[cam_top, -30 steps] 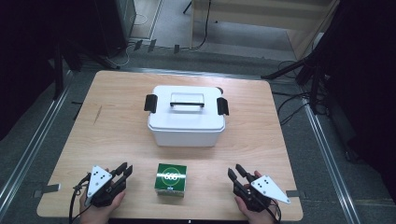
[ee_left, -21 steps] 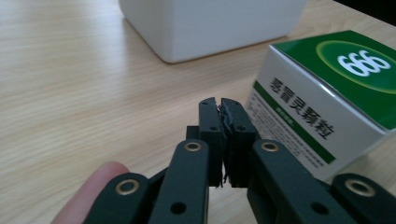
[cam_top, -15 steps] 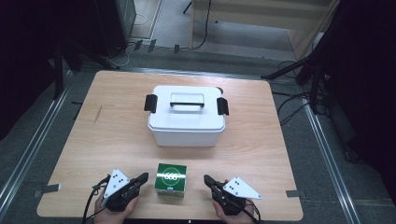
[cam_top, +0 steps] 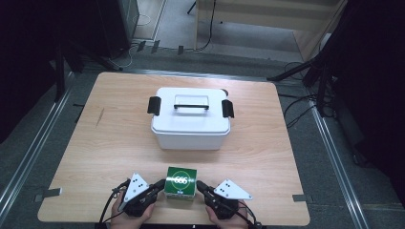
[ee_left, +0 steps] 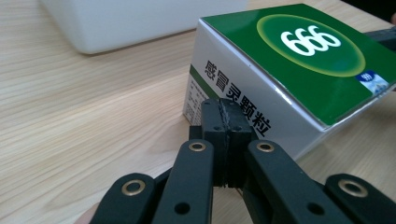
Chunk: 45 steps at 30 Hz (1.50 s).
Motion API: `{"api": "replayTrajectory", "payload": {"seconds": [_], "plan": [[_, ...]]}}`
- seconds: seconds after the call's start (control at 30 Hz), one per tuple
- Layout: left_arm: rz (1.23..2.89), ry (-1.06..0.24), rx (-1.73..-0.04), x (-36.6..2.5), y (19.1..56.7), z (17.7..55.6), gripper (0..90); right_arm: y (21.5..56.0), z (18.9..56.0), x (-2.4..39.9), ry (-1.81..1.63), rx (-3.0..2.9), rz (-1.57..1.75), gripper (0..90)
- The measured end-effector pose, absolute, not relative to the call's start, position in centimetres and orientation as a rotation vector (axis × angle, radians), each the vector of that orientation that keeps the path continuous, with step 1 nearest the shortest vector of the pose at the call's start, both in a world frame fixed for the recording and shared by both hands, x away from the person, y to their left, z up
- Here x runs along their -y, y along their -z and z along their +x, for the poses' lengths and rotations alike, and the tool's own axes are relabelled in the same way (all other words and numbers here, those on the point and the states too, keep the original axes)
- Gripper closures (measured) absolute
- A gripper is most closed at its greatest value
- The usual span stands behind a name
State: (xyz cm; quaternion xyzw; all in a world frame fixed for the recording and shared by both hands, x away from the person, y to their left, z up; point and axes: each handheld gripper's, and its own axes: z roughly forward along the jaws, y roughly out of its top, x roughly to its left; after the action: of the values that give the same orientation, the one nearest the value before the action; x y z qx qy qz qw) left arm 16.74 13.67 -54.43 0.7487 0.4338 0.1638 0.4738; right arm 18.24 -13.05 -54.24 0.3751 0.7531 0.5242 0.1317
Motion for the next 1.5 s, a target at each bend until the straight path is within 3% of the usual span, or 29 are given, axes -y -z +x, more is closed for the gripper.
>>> {"api": "replayTrajectory", "payload": {"seconds": [0.3,0.67,0.9,1.07,1.5], "plan": [[1.859,-0.341,-1.041,-9.0,54.2,18.0,90.0,53.9,18.2,17.2,-1.475,-2.129,1.212,90.0],[1.886,-0.325,-1.007,-6.5,54.0,18.3,90.0,53.7,17.4,19.9,-1.427,-2.092,1.234,90.0],[1.814,-0.398,-1.056,-10.1,52.5,19.8,90.0,52.0,19.6,21.7,-1.427,-1.970,1.234,90.0],[1.716,-0.473,-1.140,-13.7,51.5,22.2,90.0,50.6,23.3,21.0,-1.423,-1.897,1.136,90.0],[1.620,-0.537,-1.272,-17.8,51.6,26.3,90.0,51.4,30.0,19.4,-1.383,-1.877,1.179,90.0]]}}
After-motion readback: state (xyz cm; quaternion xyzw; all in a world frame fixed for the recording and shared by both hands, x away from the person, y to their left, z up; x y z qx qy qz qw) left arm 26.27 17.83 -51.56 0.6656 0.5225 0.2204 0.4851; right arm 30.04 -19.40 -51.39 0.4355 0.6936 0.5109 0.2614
